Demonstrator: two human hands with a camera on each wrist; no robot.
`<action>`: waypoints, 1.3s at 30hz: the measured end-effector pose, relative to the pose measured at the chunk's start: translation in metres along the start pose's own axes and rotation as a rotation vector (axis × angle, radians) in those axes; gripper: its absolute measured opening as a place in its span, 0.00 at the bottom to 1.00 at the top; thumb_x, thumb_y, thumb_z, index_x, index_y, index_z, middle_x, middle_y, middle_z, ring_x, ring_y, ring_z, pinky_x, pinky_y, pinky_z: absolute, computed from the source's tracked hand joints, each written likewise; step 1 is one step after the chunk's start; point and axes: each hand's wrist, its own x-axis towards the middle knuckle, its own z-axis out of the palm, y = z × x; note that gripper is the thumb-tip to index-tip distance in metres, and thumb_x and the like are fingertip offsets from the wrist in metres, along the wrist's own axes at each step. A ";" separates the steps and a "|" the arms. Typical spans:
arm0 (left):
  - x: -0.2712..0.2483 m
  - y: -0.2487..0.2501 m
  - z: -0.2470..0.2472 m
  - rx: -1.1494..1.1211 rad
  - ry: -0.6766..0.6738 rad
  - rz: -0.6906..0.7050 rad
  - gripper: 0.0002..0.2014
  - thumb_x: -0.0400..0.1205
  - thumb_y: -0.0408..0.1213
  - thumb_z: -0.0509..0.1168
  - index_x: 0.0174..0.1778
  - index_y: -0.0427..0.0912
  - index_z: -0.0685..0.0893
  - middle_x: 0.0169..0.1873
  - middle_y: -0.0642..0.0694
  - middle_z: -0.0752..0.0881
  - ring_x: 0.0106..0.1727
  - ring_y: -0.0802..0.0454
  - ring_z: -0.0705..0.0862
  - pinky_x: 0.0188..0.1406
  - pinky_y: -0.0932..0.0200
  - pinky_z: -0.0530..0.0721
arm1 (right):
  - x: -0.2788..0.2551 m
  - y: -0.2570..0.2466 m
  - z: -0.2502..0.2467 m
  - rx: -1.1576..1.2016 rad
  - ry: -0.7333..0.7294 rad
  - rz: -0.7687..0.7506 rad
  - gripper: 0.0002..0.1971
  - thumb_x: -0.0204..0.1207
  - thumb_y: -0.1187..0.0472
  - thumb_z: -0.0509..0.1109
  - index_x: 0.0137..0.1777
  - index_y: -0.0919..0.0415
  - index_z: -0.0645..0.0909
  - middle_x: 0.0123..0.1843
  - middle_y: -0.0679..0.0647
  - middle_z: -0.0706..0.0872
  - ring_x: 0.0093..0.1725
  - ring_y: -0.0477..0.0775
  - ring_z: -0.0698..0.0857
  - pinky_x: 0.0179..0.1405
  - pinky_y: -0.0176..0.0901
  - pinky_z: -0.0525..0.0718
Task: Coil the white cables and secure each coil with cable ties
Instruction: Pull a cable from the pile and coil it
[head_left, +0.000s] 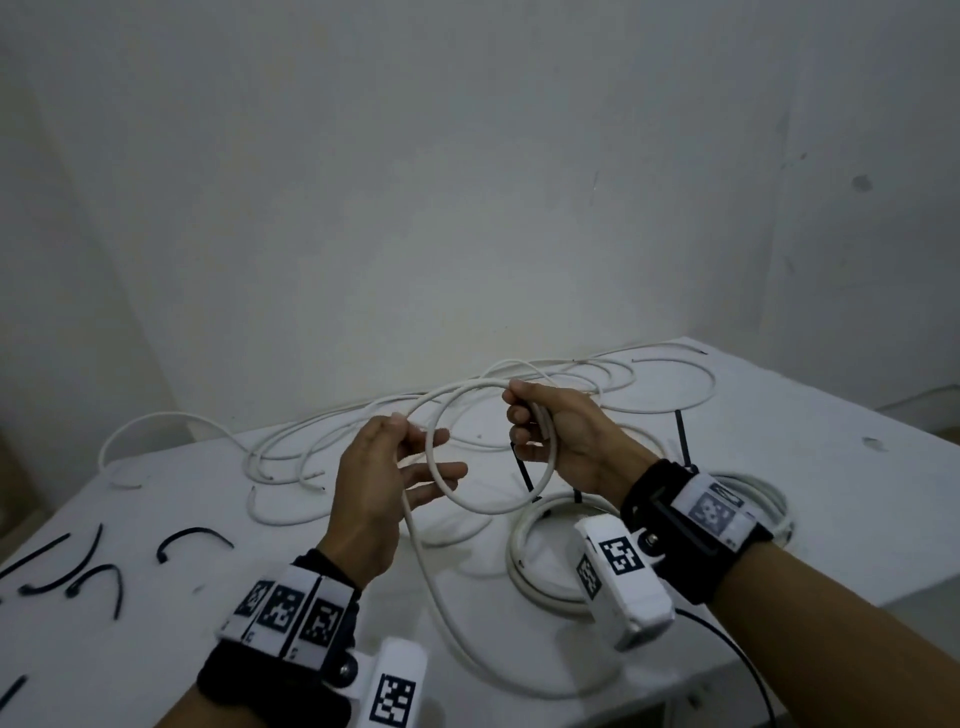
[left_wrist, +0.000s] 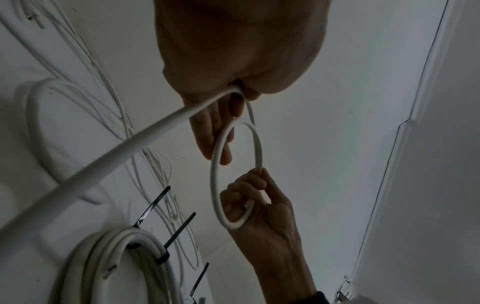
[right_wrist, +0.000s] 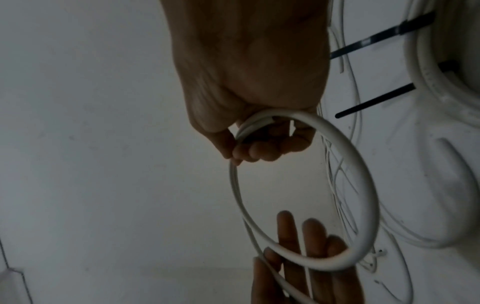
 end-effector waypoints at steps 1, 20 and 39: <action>-0.001 -0.001 -0.001 0.013 -0.027 -0.030 0.11 0.88 0.38 0.53 0.45 0.36 0.76 0.45 0.35 0.91 0.38 0.31 0.90 0.45 0.41 0.88 | 0.001 0.000 0.002 0.028 0.018 -0.005 0.11 0.82 0.56 0.63 0.38 0.57 0.77 0.25 0.46 0.71 0.21 0.43 0.69 0.25 0.36 0.67; 0.038 0.021 -0.001 -0.119 0.072 0.005 0.14 0.88 0.41 0.56 0.37 0.41 0.75 0.14 0.55 0.61 0.12 0.60 0.56 0.17 0.72 0.51 | -0.017 0.003 0.019 -0.793 0.192 -0.193 0.19 0.79 0.45 0.66 0.60 0.59 0.74 0.45 0.51 0.79 0.40 0.47 0.78 0.39 0.39 0.75; 0.008 0.044 -0.022 -0.420 0.068 0.095 0.15 0.89 0.41 0.53 0.36 0.43 0.73 0.14 0.55 0.61 0.11 0.60 0.56 0.09 0.71 0.55 | -0.148 0.077 0.056 -1.029 -0.085 0.220 0.29 0.79 0.32 0.50 0.51 0.55 0.81 0.37 0.55 0.88 0.30 0.53 0.86 0.27 0.35 0.78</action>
